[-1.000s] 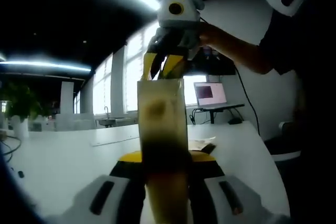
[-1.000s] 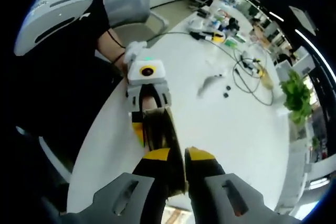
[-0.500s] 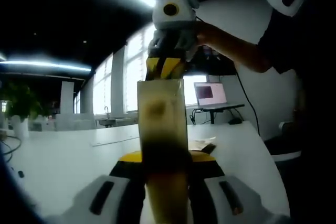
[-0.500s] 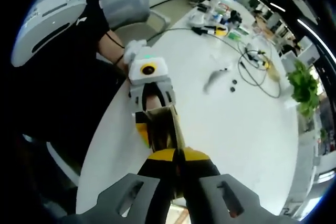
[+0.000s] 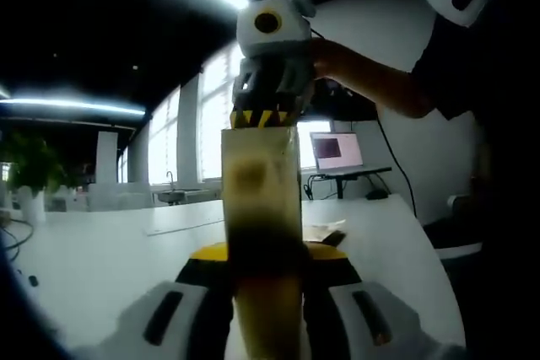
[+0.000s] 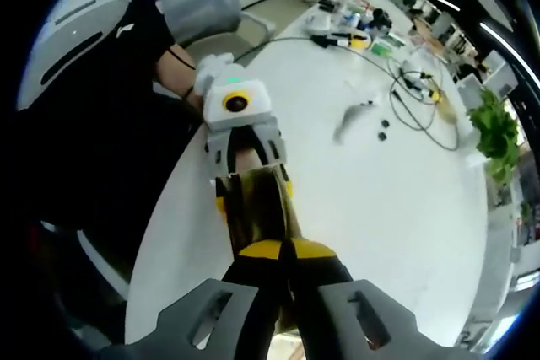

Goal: Extract single mask from mask box in order stack masks on table

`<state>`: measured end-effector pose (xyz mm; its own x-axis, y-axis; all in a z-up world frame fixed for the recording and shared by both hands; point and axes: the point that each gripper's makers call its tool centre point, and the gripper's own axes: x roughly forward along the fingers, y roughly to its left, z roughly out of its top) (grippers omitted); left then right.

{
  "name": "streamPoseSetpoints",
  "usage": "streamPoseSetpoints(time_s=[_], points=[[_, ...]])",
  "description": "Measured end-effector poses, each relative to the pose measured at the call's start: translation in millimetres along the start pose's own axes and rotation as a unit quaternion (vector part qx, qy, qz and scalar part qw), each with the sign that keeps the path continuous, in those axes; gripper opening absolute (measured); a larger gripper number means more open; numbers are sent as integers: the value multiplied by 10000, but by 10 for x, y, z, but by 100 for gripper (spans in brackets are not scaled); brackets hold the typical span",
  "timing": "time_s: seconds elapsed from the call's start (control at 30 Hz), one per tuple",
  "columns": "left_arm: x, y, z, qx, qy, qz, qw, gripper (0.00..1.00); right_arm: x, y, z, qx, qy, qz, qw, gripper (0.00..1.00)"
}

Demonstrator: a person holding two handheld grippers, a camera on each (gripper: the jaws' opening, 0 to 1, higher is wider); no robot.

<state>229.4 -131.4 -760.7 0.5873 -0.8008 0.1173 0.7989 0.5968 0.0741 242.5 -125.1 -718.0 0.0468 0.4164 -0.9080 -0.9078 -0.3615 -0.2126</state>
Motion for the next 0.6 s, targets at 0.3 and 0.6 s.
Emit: streamPoseSetpoints(time_s=[0.3,0.6], points=[[11,-22,7,-1,2,-14,10000,33,-16,-12,11,-119,6,-103,9999,0],[10,-25,-10,5,35,-26,10000,32,-115,-14,59,-280,-124,-244,9992,0]])
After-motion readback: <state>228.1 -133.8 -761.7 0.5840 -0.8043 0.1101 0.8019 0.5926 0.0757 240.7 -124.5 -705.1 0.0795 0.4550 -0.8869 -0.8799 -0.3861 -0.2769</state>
